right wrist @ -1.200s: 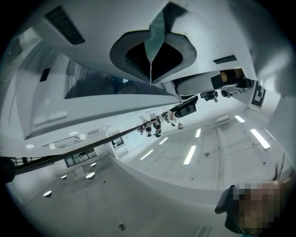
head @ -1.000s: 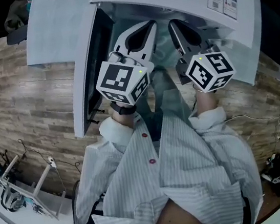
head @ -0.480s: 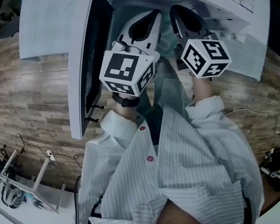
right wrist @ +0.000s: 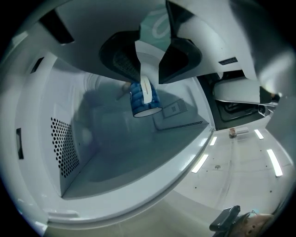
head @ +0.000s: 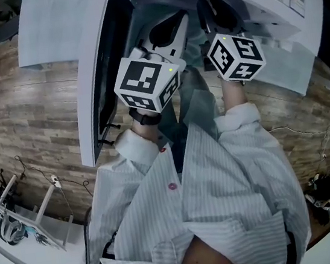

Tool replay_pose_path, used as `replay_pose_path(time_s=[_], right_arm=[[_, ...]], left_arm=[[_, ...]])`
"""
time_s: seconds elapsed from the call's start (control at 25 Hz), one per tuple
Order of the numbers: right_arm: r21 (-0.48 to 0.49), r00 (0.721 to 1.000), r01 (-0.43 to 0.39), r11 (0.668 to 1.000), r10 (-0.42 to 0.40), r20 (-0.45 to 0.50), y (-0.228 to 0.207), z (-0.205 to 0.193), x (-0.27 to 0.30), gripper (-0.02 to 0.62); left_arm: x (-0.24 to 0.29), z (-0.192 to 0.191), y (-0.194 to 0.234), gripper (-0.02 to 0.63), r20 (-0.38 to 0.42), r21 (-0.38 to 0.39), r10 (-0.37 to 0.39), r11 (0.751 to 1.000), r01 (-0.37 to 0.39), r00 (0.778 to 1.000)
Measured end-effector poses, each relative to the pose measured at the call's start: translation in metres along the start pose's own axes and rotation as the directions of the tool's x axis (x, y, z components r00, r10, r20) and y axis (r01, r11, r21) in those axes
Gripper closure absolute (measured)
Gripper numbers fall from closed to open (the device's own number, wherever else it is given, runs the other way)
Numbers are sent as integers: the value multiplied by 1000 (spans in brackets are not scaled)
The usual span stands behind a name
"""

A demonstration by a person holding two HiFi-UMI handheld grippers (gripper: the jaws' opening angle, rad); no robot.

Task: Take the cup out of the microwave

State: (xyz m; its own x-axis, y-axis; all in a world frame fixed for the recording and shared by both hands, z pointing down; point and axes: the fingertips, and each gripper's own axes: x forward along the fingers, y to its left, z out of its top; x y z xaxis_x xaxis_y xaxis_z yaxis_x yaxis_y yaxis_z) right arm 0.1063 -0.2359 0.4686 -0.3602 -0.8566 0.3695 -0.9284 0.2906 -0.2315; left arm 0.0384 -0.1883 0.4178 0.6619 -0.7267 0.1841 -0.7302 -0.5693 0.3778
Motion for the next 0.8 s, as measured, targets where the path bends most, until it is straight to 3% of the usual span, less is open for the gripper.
replay_pose_path(time_s=[0.24,0.8], right_arm=[[-2,1000,8,1000,-8,-3,-2,-4,13,422],[-26,998,62,998,-62,9,-8,2,34,422]], left_arm=[[-1,-2,3,597,-5,-8,8,1000,-8,1000],[-8,-6,13,597,-18,-25,26,999,-27,999]])
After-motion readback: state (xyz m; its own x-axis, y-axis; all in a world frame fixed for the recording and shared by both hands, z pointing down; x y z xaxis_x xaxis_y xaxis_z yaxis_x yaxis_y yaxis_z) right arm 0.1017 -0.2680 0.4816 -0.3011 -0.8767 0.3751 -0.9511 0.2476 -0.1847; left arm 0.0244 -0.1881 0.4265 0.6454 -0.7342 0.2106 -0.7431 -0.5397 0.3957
